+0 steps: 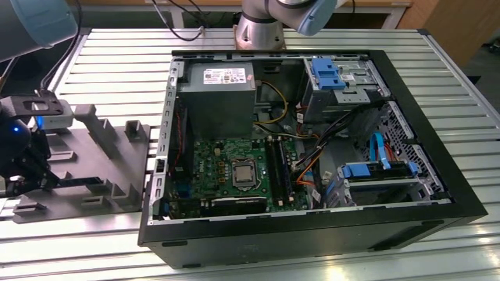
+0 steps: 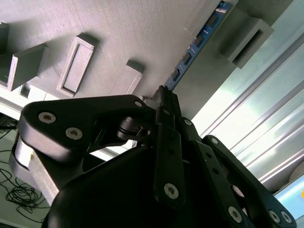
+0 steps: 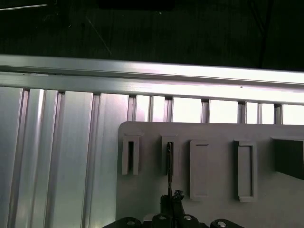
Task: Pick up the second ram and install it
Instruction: 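Pick up the second ram and move it above second insertion slot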
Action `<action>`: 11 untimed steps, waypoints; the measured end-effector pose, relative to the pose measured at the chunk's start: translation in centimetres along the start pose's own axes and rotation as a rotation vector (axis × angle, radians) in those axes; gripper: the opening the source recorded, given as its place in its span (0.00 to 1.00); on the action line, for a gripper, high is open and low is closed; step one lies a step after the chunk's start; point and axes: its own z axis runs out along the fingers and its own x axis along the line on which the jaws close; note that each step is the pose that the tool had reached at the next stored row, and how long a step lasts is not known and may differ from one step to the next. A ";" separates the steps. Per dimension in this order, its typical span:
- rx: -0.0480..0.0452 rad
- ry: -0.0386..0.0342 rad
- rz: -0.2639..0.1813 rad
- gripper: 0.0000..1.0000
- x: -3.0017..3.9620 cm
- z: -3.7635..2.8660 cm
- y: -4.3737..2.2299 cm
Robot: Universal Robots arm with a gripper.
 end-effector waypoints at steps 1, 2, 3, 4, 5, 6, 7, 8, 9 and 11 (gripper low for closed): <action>0.0000 0.0001 0.000 0.11 0.00 -0.06 0.00; 0.0000 0.0001 0.000 0.11 0.00 -0.12 0.00; 0.0001 -0.0001 0.000 0.11 0.00 -0.15 0.00; 0.0002 0.0000 0.000 0.11 0.00 -0.18 0.00; 0.0000 0.0001 0.000 0.11 0.00 -0.24 0.01; 0.0000 0.0001 0.000 0.11 0.00 -0.28 0.01; 0.0000 0.0001 0.000 0.11 -0.01 -0.33 0.01; -0.0001 0.0001 0.000 0.11 -0.01 -0.39 0.01; 0.0000 0.0001 0.000 0.11 -0.01 -0.45 0.01; 0.0001 0.0001 0.000 0.11 -0.01 -0.61 0.02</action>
